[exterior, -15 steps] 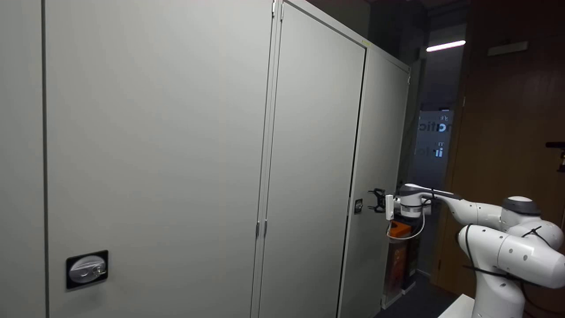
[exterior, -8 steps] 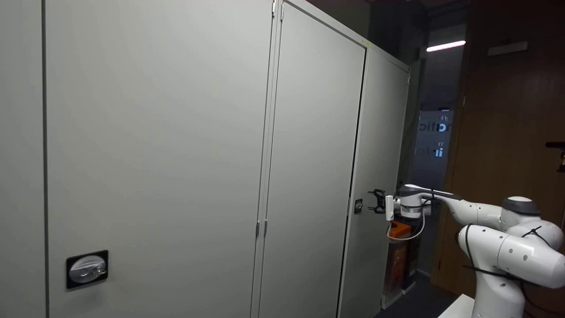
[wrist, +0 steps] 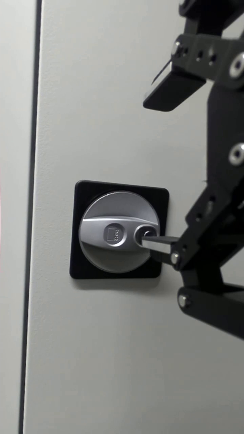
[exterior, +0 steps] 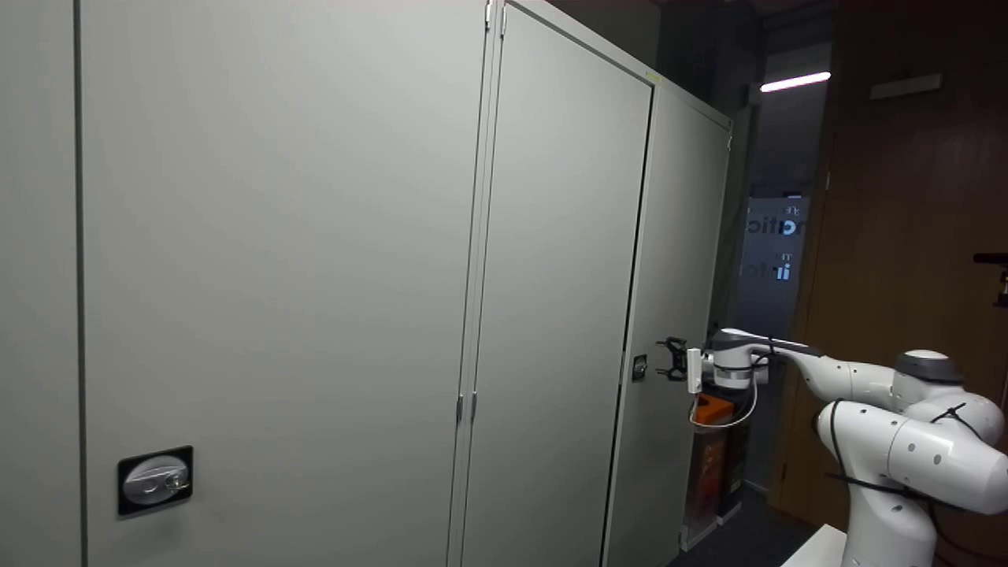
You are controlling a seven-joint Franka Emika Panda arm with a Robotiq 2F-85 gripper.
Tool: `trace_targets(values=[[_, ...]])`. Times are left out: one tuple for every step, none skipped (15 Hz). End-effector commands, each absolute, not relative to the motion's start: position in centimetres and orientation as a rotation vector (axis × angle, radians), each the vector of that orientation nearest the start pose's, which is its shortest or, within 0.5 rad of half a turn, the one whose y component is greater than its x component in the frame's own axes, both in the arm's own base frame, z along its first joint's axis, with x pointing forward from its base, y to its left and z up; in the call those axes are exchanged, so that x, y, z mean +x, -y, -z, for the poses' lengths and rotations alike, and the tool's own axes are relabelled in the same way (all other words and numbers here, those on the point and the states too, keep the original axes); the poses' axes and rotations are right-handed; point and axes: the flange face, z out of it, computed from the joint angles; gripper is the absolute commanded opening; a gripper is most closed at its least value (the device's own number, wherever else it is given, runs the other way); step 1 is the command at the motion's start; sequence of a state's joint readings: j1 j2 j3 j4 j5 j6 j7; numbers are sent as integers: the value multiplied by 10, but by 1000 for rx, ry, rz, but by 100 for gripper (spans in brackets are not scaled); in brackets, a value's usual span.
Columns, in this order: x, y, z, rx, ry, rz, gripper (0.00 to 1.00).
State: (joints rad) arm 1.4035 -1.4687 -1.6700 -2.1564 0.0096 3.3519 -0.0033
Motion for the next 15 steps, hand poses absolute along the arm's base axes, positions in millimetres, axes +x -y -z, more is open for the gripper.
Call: trace_targets(values=[[541, 308, -299, -1415, -1135, 1027, 100], [543, 307, -298, -1414, -1135, 1020, 100], [544, 305, -296, -1414, -1138, 1012, 100], [545, 303, -294, -1415, -1140, 1004, 100], [546, 301, -292, -1416, -1143, 998, 100], [547, 299, -291, -1415, -1146, 989, 100], [546, 298, -288, -1418, -1149, 984, 100], [546, 298, -285, -1418, -1154, 978, 100], [545, 297, -283, -1419, -1158, 973, 100], [544, 297, -281, -1419, -1162, 969, 100], [544, 297, -280, -1419, -1166, 965, 100], [543, 298, -278, -1419, -1170, 965, 100], [542, 298, -277, -1418, -1175, 963, 100], [542, 299, -275, -1421, -1178, 967, 100], [541, 300, -274, -1422, -1180, 968, 100]])
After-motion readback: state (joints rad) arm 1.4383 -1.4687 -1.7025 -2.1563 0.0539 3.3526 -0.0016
